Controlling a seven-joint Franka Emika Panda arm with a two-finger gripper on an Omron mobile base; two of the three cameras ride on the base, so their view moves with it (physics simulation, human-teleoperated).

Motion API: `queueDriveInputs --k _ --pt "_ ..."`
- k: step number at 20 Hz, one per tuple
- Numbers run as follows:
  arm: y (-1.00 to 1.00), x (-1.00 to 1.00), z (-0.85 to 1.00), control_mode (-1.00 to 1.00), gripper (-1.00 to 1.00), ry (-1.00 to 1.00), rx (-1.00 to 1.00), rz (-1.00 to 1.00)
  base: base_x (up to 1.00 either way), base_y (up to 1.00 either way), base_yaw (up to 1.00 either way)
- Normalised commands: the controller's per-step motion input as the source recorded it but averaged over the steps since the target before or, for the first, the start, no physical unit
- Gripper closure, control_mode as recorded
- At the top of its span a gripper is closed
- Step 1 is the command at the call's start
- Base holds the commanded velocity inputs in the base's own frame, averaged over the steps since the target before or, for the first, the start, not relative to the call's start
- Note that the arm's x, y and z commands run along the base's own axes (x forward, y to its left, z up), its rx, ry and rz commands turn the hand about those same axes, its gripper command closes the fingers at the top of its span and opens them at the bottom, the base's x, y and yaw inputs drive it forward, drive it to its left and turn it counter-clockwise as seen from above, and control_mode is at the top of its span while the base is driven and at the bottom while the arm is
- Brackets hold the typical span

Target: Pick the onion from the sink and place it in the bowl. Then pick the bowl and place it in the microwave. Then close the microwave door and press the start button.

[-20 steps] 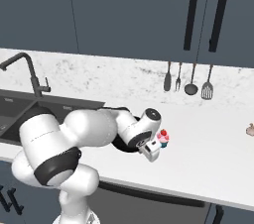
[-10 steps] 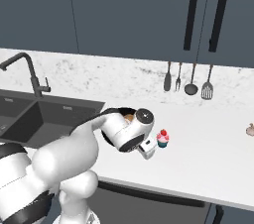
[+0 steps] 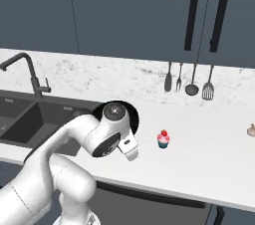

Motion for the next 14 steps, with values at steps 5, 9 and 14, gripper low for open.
queueDriveInputs --k 5,9,14 --pt "0.28 -0.72 0.88 -1.0 1.0 0.01 0.0 -0.15 0.0 0.0 0.0" --pt "0.26 -0.63 0.94 -1.0 1.0 0.0 0.0 -0.13 0.0 0.0 0.0" --pt "0.31 -0.38 0.85 -1.0 1.0 0.08 0.0 -0.08 0.0 0.0 0.0"
